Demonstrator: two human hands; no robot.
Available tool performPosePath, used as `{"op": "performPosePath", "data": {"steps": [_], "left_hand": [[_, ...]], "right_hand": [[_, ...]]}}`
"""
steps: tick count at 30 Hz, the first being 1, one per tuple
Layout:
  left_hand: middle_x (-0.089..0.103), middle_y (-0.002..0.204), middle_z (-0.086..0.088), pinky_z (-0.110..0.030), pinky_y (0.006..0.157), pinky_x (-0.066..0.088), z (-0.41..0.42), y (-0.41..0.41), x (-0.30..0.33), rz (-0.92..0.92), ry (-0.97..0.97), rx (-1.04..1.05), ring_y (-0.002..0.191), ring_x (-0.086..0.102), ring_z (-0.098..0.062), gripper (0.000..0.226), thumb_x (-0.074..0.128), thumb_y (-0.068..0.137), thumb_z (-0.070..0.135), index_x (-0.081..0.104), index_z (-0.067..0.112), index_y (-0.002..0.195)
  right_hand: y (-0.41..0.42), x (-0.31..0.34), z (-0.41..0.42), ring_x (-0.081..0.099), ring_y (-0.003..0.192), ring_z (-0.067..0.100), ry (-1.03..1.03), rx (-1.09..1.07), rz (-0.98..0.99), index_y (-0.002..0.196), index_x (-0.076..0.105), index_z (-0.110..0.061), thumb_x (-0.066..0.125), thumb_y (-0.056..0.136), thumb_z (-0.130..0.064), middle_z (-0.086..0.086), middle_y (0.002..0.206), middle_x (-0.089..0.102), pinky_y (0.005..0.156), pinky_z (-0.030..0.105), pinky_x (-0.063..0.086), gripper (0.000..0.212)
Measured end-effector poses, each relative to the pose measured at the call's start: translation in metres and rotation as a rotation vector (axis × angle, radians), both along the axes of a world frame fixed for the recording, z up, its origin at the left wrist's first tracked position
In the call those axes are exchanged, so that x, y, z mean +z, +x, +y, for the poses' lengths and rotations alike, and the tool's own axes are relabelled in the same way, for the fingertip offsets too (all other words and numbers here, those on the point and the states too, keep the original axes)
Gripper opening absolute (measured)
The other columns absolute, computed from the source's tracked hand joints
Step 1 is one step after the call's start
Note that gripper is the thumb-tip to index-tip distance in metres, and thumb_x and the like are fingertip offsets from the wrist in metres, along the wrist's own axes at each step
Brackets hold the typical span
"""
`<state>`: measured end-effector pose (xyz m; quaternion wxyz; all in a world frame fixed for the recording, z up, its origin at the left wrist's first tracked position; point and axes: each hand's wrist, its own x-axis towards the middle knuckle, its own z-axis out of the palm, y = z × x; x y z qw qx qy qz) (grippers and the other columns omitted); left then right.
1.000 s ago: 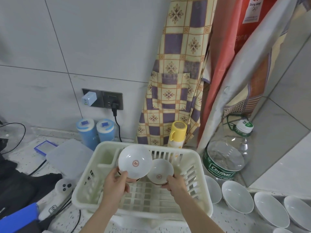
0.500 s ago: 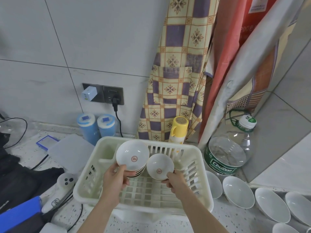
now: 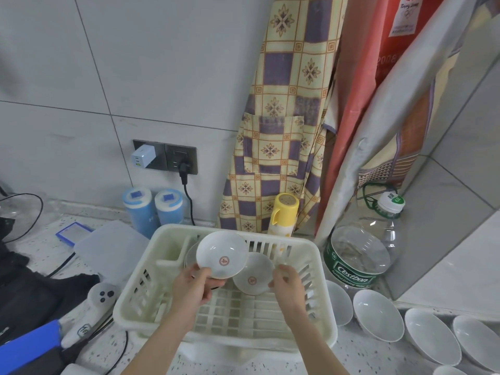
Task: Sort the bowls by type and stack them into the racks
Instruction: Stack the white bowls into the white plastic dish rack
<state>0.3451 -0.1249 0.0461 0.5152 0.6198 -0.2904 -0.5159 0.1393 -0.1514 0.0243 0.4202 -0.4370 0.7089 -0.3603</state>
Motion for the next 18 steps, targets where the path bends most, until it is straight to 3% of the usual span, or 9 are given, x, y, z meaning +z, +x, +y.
{"op": "performPosePath", "data": {"steps": [3, 7, 12, 15, 18], "left_hand": [[0.075, 0.071, -0.019, -0.016, 0.033, 0.026, -0.008, -0.015, -0.001, -0.022, 0.014, -0.069, 0.03, 0.035, -0.007, 0.02, 0.053, 0.092, 0.01, 0.064, 0.013, 0.109], [0.073, 0.064, -0.018, -0.015, 0.033, 0.026, -0.013, -0.04, 0.002, -0.119, 0.0, -0.151, 0.03, 0.044, -0.004, 0.018, 0.05, 0.094, 0.009, 0.063, 0.018, 0.103], [0.074, 0.071, -0.022, -0.017, 0.033, 0.027, -0.017, -0.054, 0.002, -0.148, -0.003, -0.22, 0.03, 0.044, -0.006, 0.018, 0.051, 0.093, 0.009, 0.066, 0.013, 0.103], [0.076, 0.078, -0.018, -0.02, 0.036, 0.029, -0.017, -0.057, 0.0, -0.135, 0.017, -0.264, 0.033, 0.035, -0.01, 0.018, 0.056, 0.097, 0.027, 0.064, 0.015, 0.108], [0.078, 0.08, -0.004, -0.02, 0.039, 0.035, -0.011, -0.057, -0.005, -0.128, 0.079, -0.289, 0.038, 0.044, -0.012, 0.027, 0.053, 0.096, 0.048, 0.061, 0.024, 0.107]], "right_hand": [[-0.002, 0.007, 0.004, 0.066, 0.078, 0.005, -0.111, 0.032, -0.195, 0.112, 0.061, -0.032, 0.048, 0.097, -0.036, -0.002, 0.076, 0.073, 0.073, 0.028, 0.047, 0.02], [-0.003, 0.009, 0.009, 0.07, 0.071, 0.008, -0.158, 0.084, -0.242, 0.108, 0.064, -0.028, 0.052, 0.085, -0.048, 0.0, 0.08, 0.074, 0.063, 0.02, 0.045, 0.033], [-0.005, 0.003, 0.008, 0.068, 0.074, 0.005, -0.15, 0.043, -0.118, 0.124, 0.057, -0.022, 0.056, 0.088, -0.016, -0.01, 0.08, 0.071, 0.061, 0.018, 0.049, 0.036], [-0.008, 0.0, 0.006, 0.064, 0.07, -0.003, -0.134, 0.0, -0.076, 0.12, 0.056, -0.027, 0.053, 0.089, -0.015, -0.016, 0.075, 0.066, 0.054, 0.012, 0.042, 0.033], [-0.007, -0.002, 0.003, 0.065, 0.074, -0.001, -0.116, -0.013, -0.05, 0.121, 0.055, -0.021, 0.051, 0.09, -0.014, -0.015, 0.081, 0.065, 0.054, 0.015, 0.041, 0.032]]}}
